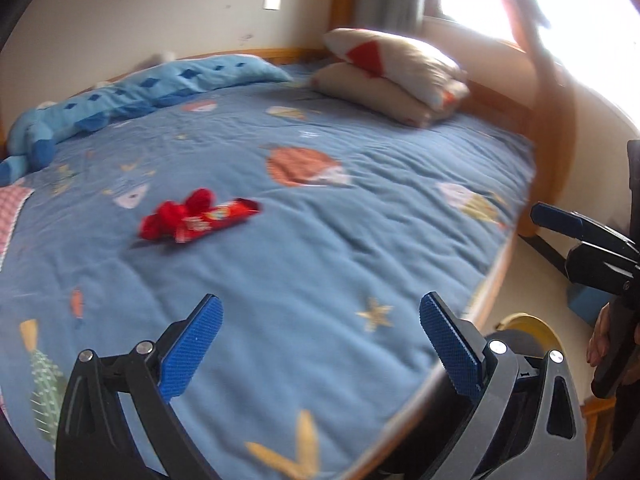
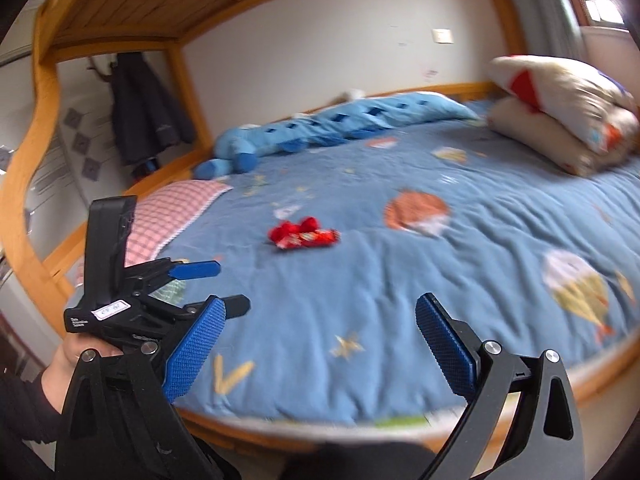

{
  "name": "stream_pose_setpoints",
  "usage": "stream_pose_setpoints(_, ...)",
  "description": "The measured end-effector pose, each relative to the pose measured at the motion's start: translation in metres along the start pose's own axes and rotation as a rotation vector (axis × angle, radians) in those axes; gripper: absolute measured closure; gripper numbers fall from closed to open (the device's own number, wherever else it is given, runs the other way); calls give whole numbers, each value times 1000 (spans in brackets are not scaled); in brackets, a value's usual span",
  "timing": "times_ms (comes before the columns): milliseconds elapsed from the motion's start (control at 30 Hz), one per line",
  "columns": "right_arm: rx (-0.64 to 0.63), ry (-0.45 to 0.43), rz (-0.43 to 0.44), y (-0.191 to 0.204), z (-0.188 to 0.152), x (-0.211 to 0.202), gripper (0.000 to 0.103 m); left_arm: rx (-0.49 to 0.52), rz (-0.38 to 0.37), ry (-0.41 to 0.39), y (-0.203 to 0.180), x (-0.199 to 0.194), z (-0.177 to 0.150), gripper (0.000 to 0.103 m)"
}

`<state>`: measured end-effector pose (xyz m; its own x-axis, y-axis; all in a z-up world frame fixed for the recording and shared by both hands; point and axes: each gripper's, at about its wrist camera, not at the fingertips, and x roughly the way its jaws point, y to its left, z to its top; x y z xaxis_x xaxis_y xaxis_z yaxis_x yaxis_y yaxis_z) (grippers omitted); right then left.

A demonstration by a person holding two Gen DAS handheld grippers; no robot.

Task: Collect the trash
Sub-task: 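Move both grippers back over the red items on the bed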

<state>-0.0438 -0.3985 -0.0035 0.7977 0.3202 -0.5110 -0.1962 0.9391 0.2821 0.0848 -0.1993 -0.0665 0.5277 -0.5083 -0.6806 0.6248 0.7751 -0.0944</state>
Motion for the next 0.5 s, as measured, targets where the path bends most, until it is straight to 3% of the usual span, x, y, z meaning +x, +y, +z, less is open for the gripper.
stream_pose_setpoints(167, -8, 60, 104, 11, 19, 51, 10, -20, 47, 19, 34, 7, 3, 4)
stream_pose_setpoints(500, -76, 119, 156, 30, 48, 117, 9, -33, 78, 32, 84, 30, 17, 4)
